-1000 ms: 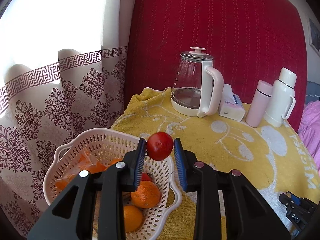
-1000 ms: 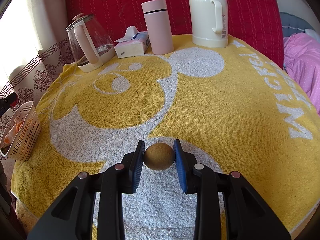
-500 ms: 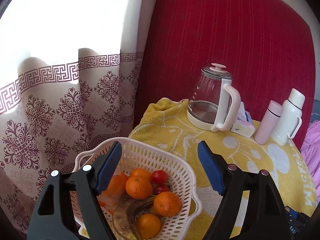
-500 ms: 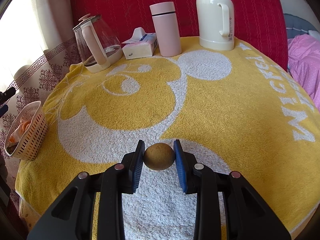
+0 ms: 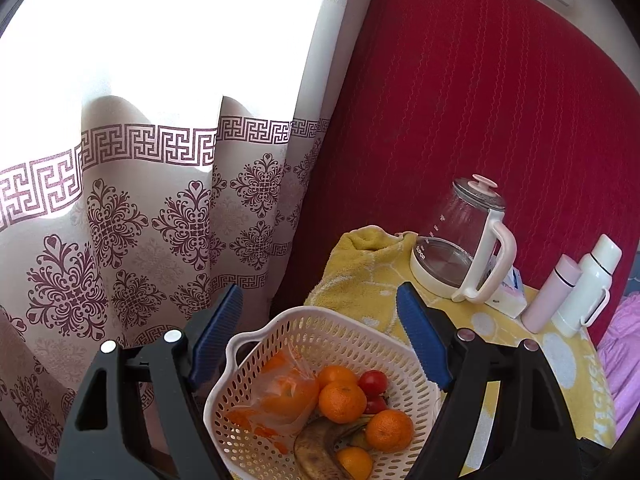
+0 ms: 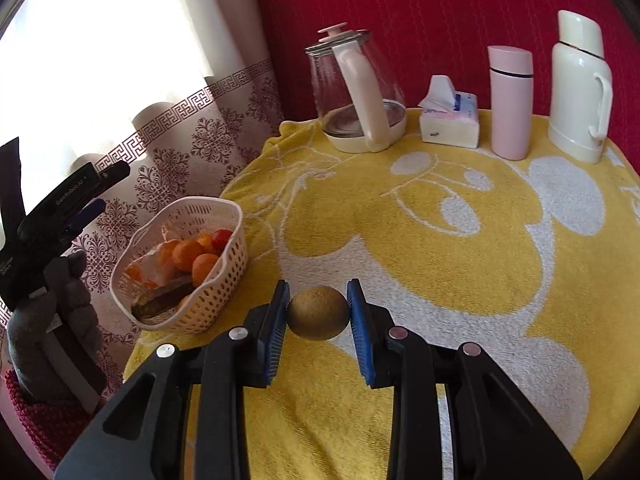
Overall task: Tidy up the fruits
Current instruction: 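Carry the kiwi into the white basket and open the right tool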
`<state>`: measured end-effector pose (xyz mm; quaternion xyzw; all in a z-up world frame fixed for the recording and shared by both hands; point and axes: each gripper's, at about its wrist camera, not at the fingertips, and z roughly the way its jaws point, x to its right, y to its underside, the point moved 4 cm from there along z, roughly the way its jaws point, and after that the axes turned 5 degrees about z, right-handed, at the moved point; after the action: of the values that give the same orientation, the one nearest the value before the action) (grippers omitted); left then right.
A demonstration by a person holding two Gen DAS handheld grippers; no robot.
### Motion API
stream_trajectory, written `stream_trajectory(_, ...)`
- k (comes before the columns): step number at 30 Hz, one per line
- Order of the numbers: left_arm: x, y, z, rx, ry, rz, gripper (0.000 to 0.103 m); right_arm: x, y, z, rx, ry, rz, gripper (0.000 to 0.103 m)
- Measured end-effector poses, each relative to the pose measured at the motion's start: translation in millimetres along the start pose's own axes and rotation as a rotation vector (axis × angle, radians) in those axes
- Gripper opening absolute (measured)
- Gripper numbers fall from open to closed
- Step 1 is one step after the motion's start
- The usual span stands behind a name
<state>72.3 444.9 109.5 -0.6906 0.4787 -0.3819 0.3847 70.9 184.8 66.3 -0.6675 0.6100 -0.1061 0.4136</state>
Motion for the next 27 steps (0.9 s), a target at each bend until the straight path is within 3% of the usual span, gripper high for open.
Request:
stream_trajectory(8,-12,-5,-4,0.015,-0.005,-0.024,0.081,-84,-7,31,-0.107,-0.205,-0.074,0.030)
stream_trajectory(15,-25,-7,-3,0.014,-0.011,-0.068,0.082,-112,-1,66,-0.230,-0.314,-0.042,0.032)
stream_trajectory(17,-27,-8,-2,0.012,-0.011,-0.072,0.086,-112,-1,70,-0.240,-0.321,-0.024,0.032)
stream_trajectory(19,-27,-8,-2,0.014,-0.013,-0.074,0.087,-109,-1,69,-0.229,-0.308,-0.021,0.044)
stream_trajectory(25,-27,-8,-2,0.015,-0.014,-0.067,0.088,-91,-4,55,-0.160,-0.248,-0.024,0.045)
stream_trajectory(27,-28,-9,-3,0.019,-0.014,-0.064,0.088,-83,-1,50,-0.129,-0.200,-0.033,0.053)
